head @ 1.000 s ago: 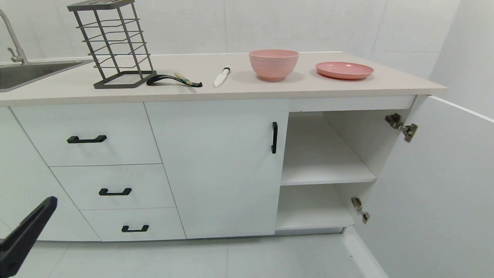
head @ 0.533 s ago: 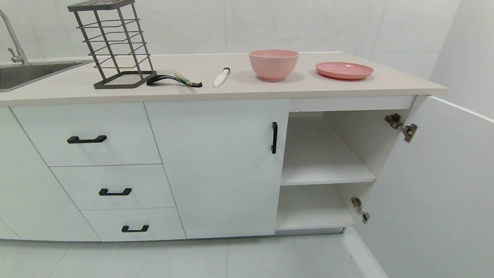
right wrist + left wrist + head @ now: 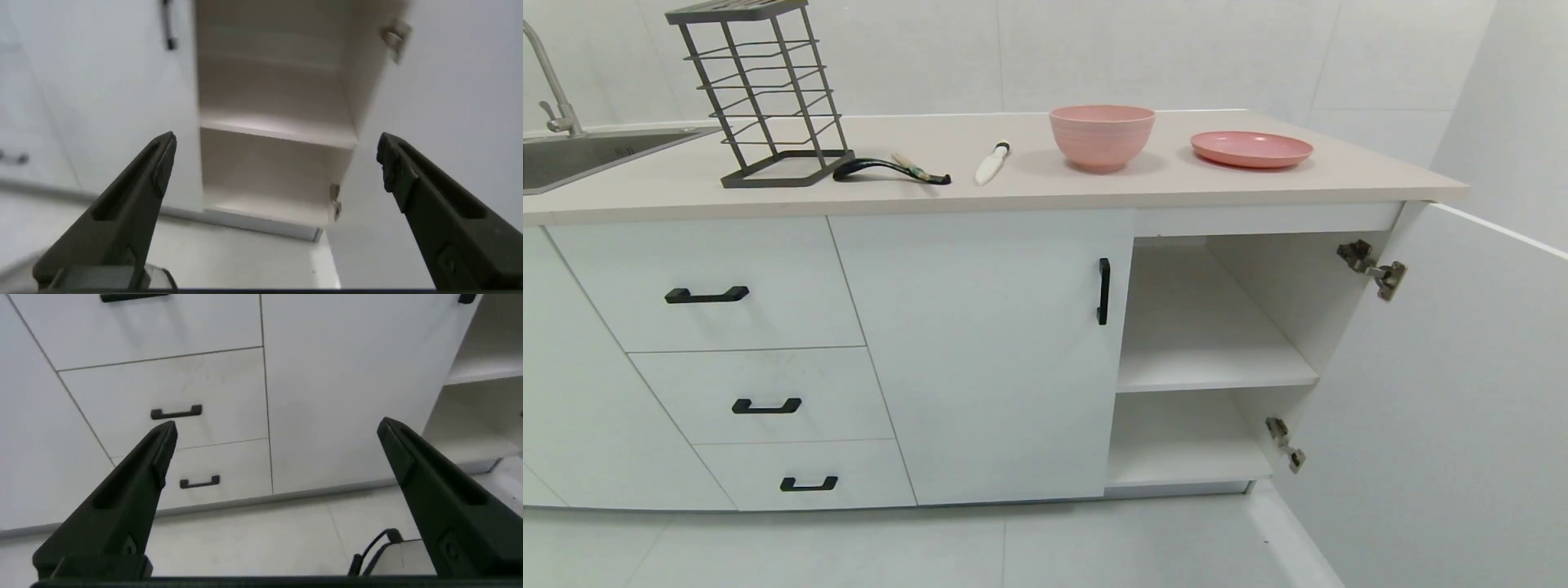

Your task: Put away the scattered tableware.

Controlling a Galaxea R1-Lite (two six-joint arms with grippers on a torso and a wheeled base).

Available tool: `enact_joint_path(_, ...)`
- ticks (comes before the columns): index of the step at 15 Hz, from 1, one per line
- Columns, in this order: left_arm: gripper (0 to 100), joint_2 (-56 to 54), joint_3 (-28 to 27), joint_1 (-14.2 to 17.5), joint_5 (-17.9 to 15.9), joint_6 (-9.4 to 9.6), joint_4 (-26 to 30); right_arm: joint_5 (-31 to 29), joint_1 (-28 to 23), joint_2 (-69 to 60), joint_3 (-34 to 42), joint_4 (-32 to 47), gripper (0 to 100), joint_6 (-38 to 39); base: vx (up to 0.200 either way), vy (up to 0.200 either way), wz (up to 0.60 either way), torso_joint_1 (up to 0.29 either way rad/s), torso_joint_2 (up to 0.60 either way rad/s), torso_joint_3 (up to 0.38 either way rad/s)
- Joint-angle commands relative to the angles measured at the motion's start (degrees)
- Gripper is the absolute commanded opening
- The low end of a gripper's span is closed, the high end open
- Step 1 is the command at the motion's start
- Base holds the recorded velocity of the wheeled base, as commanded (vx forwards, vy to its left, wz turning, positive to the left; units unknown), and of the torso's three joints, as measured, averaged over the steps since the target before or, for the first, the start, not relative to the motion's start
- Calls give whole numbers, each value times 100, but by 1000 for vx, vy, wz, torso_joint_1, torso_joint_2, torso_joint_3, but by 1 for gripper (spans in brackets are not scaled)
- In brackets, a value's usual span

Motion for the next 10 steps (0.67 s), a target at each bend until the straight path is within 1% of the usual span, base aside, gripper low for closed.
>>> enact_joint_path(1,100,-35,18,-1,126,-97,5,-473,1,7,0,154,100,176,0,0,0,0,0,0)
enact_joint_path(2,100,-35,18,-1,117,-185,22,-719,1,7,-18,418,100,141,0,0,0,0,0,0)
enact_joint_path(3,100,-35,18,-1,108,-229,31,-693,1,15,-9,348,100,132,0,0,0,0,0,0)
enact_joint_path(4,100,-35,18,-1,99,-370,40,-684,1,7,-9,321,100,132,0,0,0,0,0,0)
enact_joint_path(10,100,-35,18,-1,161,-387,40,-684,1,7,-9,321,100,176,0,0,0,0,0,0)
